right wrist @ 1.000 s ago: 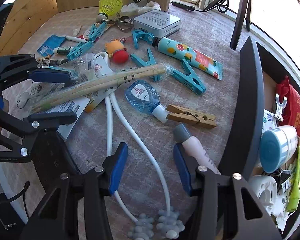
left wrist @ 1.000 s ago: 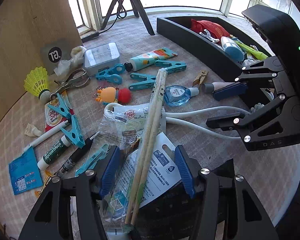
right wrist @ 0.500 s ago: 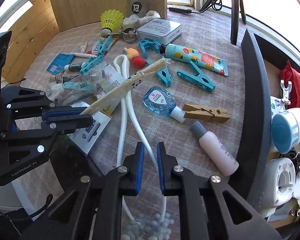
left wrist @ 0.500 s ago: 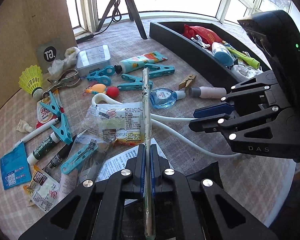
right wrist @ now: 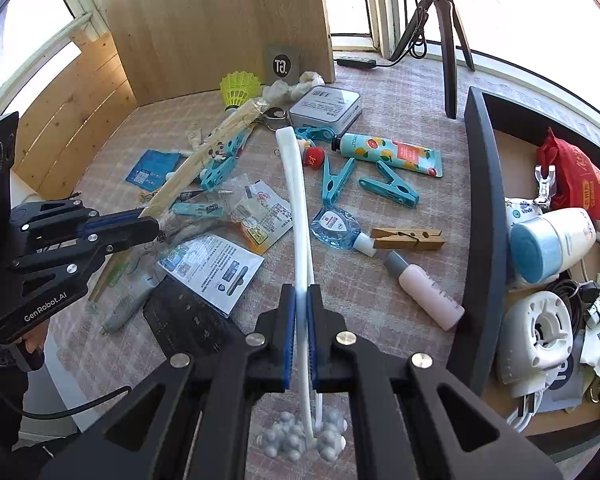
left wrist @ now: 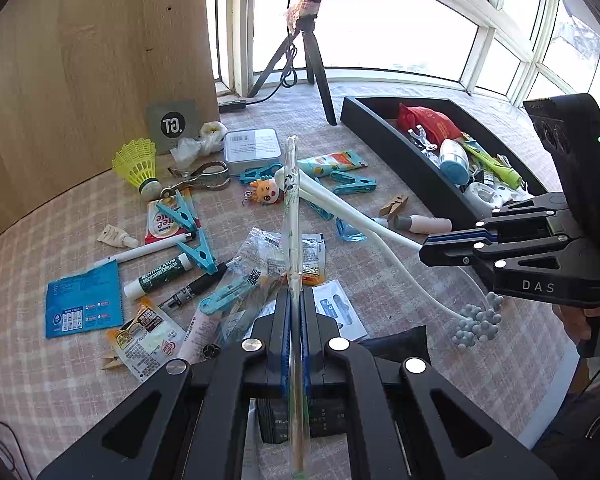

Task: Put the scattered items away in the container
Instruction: 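Carry the wooden stick and spiky-ball cable into the tray and open both tools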

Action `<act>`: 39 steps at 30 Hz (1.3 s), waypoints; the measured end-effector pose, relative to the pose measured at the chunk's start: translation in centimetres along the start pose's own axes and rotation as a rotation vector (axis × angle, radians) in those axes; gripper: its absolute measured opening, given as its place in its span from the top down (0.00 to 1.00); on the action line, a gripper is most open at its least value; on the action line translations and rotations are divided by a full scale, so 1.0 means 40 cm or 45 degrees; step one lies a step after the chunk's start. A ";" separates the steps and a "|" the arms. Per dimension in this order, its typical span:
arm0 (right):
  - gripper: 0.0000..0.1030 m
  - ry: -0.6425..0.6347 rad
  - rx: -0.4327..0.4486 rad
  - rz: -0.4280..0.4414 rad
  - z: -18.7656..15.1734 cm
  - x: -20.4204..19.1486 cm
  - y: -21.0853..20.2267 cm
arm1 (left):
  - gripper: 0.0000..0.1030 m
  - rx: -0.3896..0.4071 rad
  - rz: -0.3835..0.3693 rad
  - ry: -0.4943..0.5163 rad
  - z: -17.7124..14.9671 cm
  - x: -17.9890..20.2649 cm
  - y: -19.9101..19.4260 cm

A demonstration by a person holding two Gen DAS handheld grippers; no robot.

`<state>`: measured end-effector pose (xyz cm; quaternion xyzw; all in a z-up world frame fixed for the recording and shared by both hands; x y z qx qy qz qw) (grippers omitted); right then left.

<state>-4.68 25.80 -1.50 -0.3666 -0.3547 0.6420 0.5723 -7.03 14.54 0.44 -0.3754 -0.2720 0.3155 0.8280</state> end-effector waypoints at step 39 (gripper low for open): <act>0.94 0.380 0.265 -0.236 -0.015 0.656 -0.363 | 0.96 0.115 -0.053 -0.028 0.265 0.413 0.062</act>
Point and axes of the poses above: each gripper's, at about its wrist camera, not at the fingertips, and y roughly the way its jaws point, x to its right, z to its top, the point moved 9 cm from there along y, roughly the way its jaws point, and after that the axes turned 10 degrees about -z, right-handed, at the moved point
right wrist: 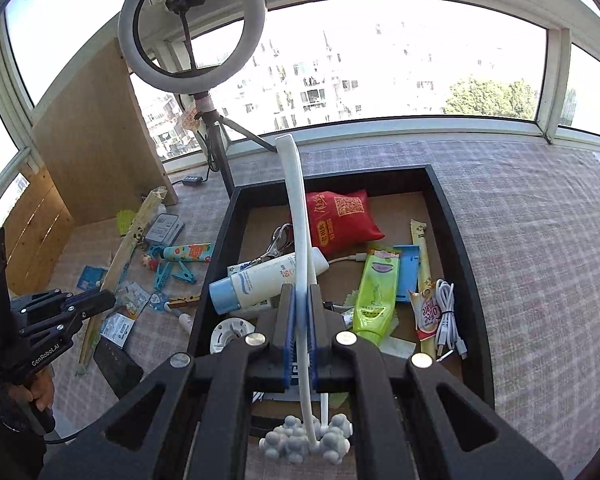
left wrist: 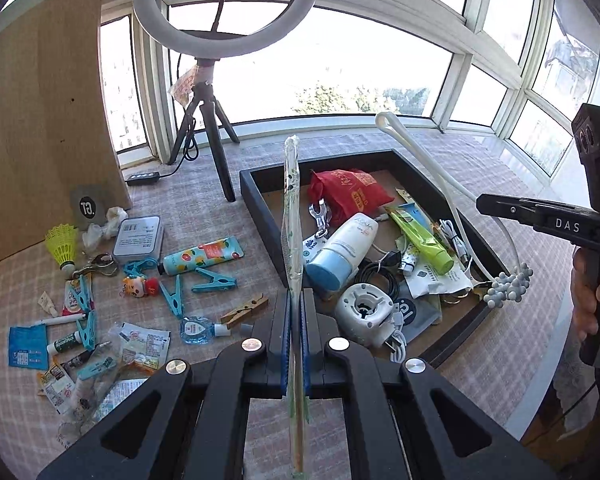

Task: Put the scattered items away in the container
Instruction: 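Carry the wooden stick and spiky-ball cable into the tray and open both tools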

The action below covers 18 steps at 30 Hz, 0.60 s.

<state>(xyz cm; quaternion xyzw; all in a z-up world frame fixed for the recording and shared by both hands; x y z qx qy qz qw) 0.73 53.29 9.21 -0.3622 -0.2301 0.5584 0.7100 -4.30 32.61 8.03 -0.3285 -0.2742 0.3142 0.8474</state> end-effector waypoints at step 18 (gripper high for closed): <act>0.88 0.027 -0.014 0.032 0.052 0.209 0.087 | 0.78 0.032 0.030 -0.073 0.126 0.144 0.163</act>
Point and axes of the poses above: each gripper's, at about its wrist camera, not at the fingertips, and y roughly the way its jaws point, x to its right, z to its top, the point moved 9 cm from there along y, roughly the way its jaws point, and after that the axes turned 10 degrees about -z, right-handed, at the moved point
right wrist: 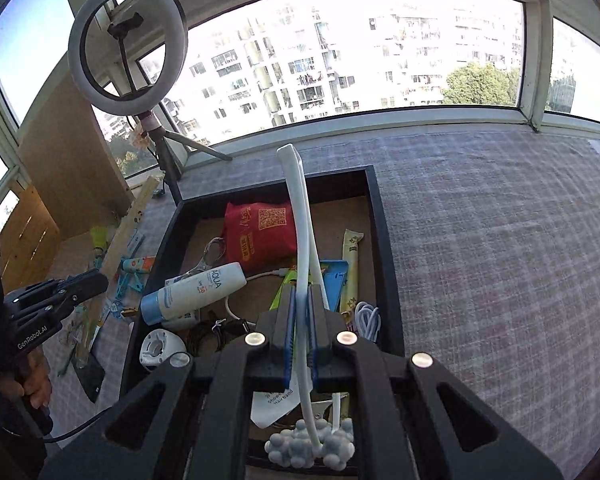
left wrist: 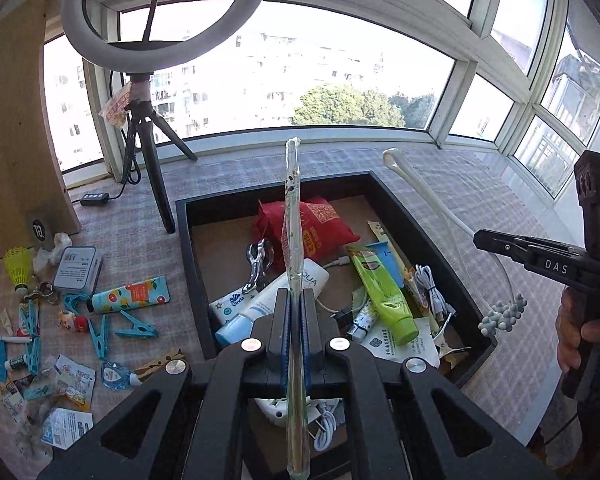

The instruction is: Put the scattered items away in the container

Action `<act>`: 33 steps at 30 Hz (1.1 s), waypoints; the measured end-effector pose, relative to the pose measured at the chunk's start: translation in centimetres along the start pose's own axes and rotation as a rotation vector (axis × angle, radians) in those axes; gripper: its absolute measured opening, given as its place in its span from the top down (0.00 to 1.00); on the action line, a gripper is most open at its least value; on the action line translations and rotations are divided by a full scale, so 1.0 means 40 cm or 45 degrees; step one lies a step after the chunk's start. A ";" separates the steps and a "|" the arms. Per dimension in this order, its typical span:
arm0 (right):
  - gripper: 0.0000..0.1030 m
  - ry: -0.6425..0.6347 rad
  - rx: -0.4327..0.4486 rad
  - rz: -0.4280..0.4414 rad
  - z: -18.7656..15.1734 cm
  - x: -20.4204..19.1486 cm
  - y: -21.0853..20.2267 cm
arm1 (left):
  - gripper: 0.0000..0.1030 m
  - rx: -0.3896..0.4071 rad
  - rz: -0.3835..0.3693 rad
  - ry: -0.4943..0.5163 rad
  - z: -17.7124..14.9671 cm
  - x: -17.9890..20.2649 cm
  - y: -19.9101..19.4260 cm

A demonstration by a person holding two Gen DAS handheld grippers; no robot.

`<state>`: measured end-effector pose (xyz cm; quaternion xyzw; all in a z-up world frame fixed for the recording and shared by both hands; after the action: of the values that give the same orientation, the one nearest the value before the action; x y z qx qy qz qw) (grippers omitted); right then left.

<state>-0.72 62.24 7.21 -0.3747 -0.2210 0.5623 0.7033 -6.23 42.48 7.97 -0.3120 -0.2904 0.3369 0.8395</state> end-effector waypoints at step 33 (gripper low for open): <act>0.31 0.005 0.114 0.012 -0.044 -0.203 -0.166 | 0.05 0.124 0.251 -0.069 -0.064 -0.146 -0.308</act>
<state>2.52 53.40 12.15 -0.3450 -0.1923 0.5742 0.7171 -3.23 30.17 13.60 -0.2888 -0.2643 0.4400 0.8081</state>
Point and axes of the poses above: each gripper's, at about its wrist camera, not at the fingertips, and y roughly the way its jaws point, x to its right, z to its top, the point moved 9 cm from there along y, roughly the way its jaws point, and after that the axes turned 10 degrees about -z, right-handed, at the moved point
